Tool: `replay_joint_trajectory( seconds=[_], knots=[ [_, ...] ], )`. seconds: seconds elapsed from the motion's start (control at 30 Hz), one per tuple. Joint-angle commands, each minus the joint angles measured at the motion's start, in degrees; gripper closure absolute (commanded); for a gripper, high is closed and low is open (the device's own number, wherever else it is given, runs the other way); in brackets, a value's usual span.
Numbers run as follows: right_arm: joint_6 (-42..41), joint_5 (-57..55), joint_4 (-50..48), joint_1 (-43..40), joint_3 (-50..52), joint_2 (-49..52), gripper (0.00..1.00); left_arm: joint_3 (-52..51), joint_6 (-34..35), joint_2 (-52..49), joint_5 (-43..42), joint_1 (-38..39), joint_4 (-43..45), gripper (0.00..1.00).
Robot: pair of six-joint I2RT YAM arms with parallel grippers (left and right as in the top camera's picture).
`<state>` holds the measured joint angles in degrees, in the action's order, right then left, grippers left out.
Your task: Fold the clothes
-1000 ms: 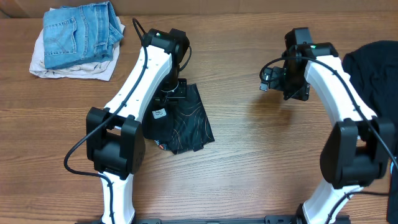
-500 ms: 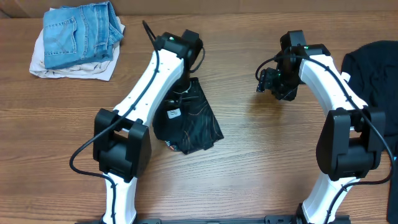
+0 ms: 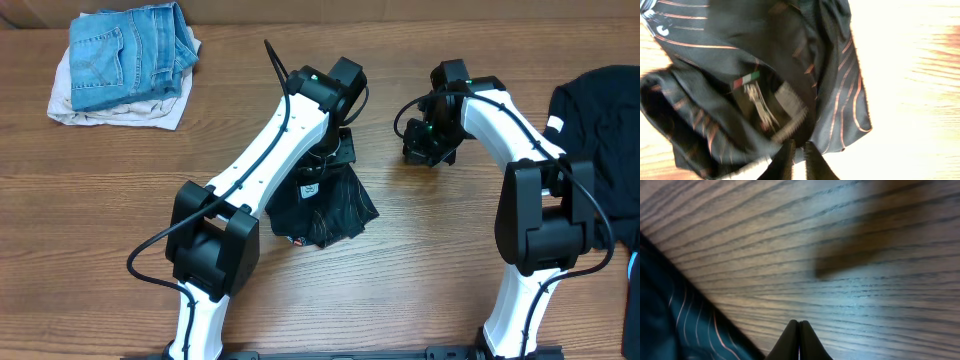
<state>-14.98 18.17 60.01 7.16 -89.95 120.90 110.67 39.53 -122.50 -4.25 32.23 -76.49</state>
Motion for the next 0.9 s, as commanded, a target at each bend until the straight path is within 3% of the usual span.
replay_joint_trajectory(
  seconds=[0.0,0.23,0.37,0.5,0.6,0.67,0.73,0.77,0.8,0.87],
  knots=[
    [0.22,2.51,-0.31,0.02,0.02,0.11,0.96,1.22,2.95,-0.02,0.13,0.87,1.03,0.93],
    [0.15,2.54,-0.37,0.02,0.02,0.11,0.96,1.2,2.8,-0.02,-2.45,2.12,5.03,0.92],
    [0.15,2.49,-0.33,0.02,0.02,0.11,0.96,1.75,-2.23,0.07,-2.14,2.45,5.79,0.89],
    [-0.02,2.51,-0.61,-0.07,0.0,0.11,0.87,7.28,-2.21,0.57,3.87,-0.39,-1.03,0.83],
    [0.04,2.45,-0.57,-0.37,-0.24,0.07,0.86,12.9,-2.05,0.59,7.21,-4.55,-7.34,0.78],
    [0.07,2.45,0.07,-0.68,-1.14,-0.04,0.86,16.26,-2.1,0.59,8.39,-8.26,-10.97,0.57],
    [0.07,2.47,2.19,-0.81,-3.21,-0.5,0.86,18.97,-2.27,0.59,9.05,-12.72,-14.1,0.17],
    [0.07,2.47,3.26,-0.79,-4.17,-0.85,0.86,19.74,-2.25,0.59,9.11,-14.8,-15.13,0.07],
    [0.09,2.49,4.44,-0.76,-5.25,-1.36,0.85,20.26,-2.25,0.59,9.11,-17.27,-15.98,0.0],
    [0.22,2.49,6.91,0.11,-7.56,-2.54,0.8,20.31,-2.21,0.59,8.87,-21.55,-16.41,0.0]
  ],
)
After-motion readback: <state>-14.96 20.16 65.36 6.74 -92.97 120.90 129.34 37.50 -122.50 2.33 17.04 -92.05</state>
